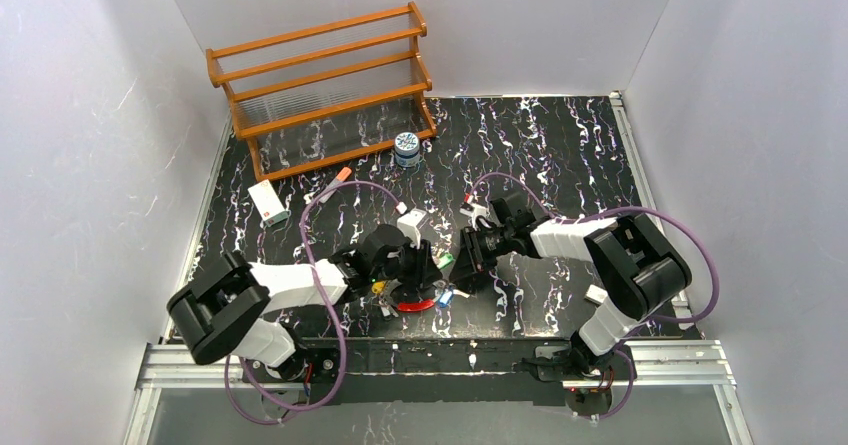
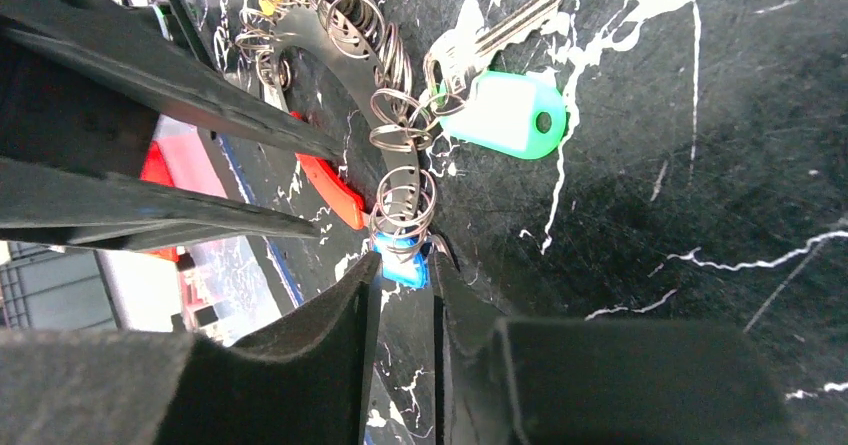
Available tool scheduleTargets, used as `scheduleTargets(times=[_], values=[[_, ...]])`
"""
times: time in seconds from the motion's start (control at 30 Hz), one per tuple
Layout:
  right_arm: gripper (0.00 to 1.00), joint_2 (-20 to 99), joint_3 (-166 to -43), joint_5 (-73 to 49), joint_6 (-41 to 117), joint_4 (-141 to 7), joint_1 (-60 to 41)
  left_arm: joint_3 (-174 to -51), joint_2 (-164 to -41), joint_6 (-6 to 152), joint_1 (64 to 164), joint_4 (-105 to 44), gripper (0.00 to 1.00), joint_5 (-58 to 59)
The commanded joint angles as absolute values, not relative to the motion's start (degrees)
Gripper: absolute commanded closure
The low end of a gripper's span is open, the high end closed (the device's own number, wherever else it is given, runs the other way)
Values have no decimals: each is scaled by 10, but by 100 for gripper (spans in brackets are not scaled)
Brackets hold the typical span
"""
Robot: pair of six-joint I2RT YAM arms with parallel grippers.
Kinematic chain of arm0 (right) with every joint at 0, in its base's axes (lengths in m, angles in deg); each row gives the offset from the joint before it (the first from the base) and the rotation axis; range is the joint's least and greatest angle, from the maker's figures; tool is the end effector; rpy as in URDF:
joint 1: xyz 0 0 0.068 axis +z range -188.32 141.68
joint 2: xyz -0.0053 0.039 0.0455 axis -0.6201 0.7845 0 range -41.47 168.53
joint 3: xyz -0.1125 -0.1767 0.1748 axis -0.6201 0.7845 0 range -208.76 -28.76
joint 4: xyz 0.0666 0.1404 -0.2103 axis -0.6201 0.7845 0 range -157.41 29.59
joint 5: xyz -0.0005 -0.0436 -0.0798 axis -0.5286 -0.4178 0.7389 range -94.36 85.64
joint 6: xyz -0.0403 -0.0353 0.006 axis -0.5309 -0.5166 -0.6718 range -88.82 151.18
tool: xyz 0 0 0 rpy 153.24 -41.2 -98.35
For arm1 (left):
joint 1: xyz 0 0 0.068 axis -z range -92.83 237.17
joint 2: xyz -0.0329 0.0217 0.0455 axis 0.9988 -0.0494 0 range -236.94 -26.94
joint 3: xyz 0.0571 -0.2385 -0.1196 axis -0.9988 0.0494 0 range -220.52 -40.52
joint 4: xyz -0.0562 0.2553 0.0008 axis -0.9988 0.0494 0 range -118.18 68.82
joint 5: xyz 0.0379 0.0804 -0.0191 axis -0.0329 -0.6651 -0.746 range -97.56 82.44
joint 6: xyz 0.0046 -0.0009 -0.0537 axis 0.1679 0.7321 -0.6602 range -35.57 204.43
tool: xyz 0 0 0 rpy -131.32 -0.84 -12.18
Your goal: Put the keys on the keyring
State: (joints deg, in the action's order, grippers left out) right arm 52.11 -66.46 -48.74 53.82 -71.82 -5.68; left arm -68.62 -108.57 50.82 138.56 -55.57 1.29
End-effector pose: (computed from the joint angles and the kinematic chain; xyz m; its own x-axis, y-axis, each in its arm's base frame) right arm 0.2270 0.1750 0.1300 -0.8976 -0.2483 -0.3644 -0.4409 0.5010 0.7447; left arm 0.1664 -0.2171 0.1653 -0.7039 0.0052 -0.7102 0.5628 0.6142 -0.5532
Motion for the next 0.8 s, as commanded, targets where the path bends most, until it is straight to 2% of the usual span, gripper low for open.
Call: scheduleTargets(times=[0.0, 0.13, 0.3, 0.43, 0.77], values=[[67, 487, -686, -462, 504, -695, -59, -717, -1022, 648, 1388, -487, 69, 3], [65, 473, -688, -438, 481, -685, -58, -726, -1005, 782, 1388, -454, 66, 41], [65, 472, -697, -427, 466, -675, -58, -698, -988, 930, 1389, -483, 67, 102], [65, 470, -694, -430, 470, -667, -58, -678, -984, 1007, 1389, -518, 66, 119], [65, 470, -690, -434, 475, -670, -58, -655, -1020, 1126, 1409, -573, 71, 157]])
